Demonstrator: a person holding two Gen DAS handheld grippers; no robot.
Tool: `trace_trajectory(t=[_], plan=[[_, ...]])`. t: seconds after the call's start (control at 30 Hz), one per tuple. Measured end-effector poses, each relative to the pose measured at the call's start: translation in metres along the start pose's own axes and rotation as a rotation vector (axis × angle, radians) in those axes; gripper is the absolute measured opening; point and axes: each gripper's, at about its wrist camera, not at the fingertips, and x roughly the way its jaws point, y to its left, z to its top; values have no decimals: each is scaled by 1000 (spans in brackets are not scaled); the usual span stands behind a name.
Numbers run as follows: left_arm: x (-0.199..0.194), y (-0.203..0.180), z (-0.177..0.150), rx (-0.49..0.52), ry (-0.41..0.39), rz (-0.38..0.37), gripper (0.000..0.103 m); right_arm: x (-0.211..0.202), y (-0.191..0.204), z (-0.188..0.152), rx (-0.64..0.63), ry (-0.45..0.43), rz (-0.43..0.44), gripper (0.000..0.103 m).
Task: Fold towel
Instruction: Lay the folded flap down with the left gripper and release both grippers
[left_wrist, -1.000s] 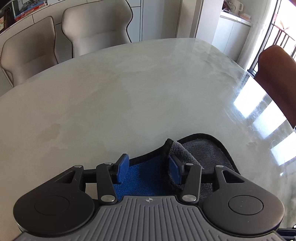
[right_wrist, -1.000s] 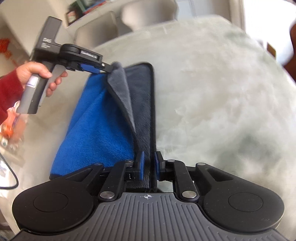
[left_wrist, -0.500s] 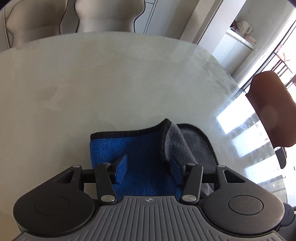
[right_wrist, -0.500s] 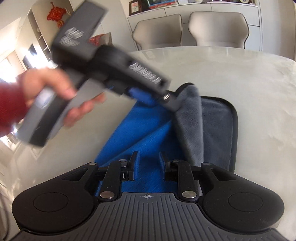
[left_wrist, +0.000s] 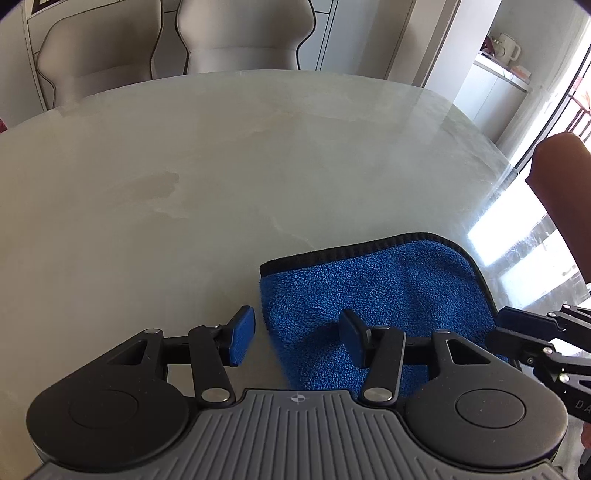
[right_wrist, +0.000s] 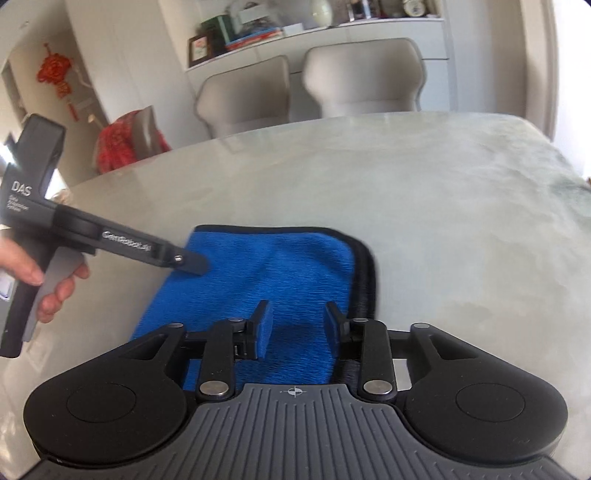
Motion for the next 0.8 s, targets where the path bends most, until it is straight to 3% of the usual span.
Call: trace_trajectory(t=[0.07,0.17,0.27,0.33,0.47,0.63,0.8], plan=[[1,0,-4,60,-4,38,54,-2,6,-1,-16,24,-21,36],[-4,2,-6,30,-1,44,53,-15,12,-1,-44,56,-48,36],[-28,-4,-18,3,-46,-23,53,-46,23,-19,-111,72,-10,36],[-49,-17,-37,27,-74,-93,54,-72,31,-39,-136,89,-39,37],[-67,-32,-71,42,-71,-165,55,-103,32,-71,-22,113,-82,37],[-70,-38,-108,-16,-22,-160,55,-101,35,-93,64,115,-115,36],[-76,-32,-115,-62,-26,-148,55,-89,38,-95,76,100,-123,33]])
